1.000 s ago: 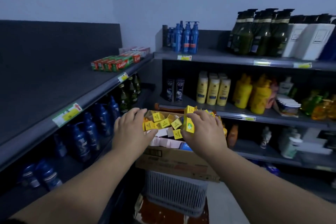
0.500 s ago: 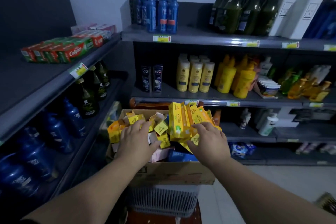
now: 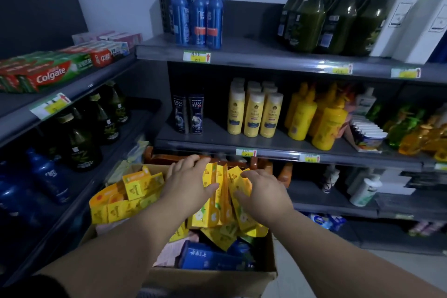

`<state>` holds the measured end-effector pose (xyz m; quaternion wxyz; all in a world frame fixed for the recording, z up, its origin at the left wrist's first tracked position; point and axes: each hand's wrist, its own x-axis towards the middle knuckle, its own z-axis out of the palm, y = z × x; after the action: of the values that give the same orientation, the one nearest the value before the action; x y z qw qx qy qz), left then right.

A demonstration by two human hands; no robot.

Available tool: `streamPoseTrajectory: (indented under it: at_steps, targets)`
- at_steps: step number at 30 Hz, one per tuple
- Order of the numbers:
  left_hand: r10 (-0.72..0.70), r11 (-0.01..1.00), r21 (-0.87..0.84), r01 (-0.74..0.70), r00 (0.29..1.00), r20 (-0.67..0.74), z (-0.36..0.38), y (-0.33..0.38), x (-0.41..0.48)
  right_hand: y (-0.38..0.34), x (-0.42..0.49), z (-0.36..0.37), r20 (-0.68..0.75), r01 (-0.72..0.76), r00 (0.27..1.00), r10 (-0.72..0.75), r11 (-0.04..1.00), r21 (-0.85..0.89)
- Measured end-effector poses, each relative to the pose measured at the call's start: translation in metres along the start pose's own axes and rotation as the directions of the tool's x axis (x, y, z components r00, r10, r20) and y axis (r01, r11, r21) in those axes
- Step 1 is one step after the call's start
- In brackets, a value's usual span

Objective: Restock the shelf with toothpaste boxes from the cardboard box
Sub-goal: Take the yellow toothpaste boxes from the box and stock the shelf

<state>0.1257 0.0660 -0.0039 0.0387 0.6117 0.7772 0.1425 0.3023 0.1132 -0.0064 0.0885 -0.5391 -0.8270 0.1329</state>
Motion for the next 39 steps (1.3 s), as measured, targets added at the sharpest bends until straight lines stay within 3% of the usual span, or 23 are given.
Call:
streamPoseTrajectory:
  at_steps: [7, 15, 20, 25, 34, 36, 39]
  targets:
    - [-0.179, 0.984, 0.054, 0.171, 0.959, 0.220, 0.013, 0.010, 0.034, 0.010, 0.036, 0.001, 0.075, 0.094, 0.992, -0.100, 0.992, 0.081]
    - [-0.297, 0.934, -0.077, 0.348, 0.879, 0.373, 0.013, 0.001, 0.051, 0.011, 0.079, 0.015, 0.200, 0.182, 0.958, -0.207, 0.974, 0.138]
    - [-0.308, 0.872, -0.305, 0.384, 0.913, 0.267, 0.010, -0.002, 0.053, 0.001, 0.100, 0.016, 0.325, 0.146, 0.931, -0.165, 0.986, 0.082]
    - [-0.370, 0.850, -0.347, 0.396, 0.918, 0.140, -0.003, -0.005, 0.049, -0.009, 0.104, 0.023, 0.227, 0.113, 0.966, -0.121, 0.993, 0.045]
    - [-0.446, 0.738, -0.555, 0.383, 0.895, 0.023, -0.049, -0.021, 0.019, -0.045, 0.106, -0.003, 0.089, 0.193, 0.963, -0.252, 0.887, 0.420]
    - [-0.464, 0.726, -0.569, 0.387, 0.886, 0.009, -0.059, -0.027, 0.007, -0.055, 0.104, -0.012, 0.128, 0.159, 0.956, -0.265, 0.831, 0.534]
    - [-0.490, 0.696, -0.606, 0.385, 0.872, -0.008, -0.075, -0.036, -0.014, -0.079, 0.088, -0.026, 0.302, -0.006, 0.898, -0.320, 0.678, 0.735]
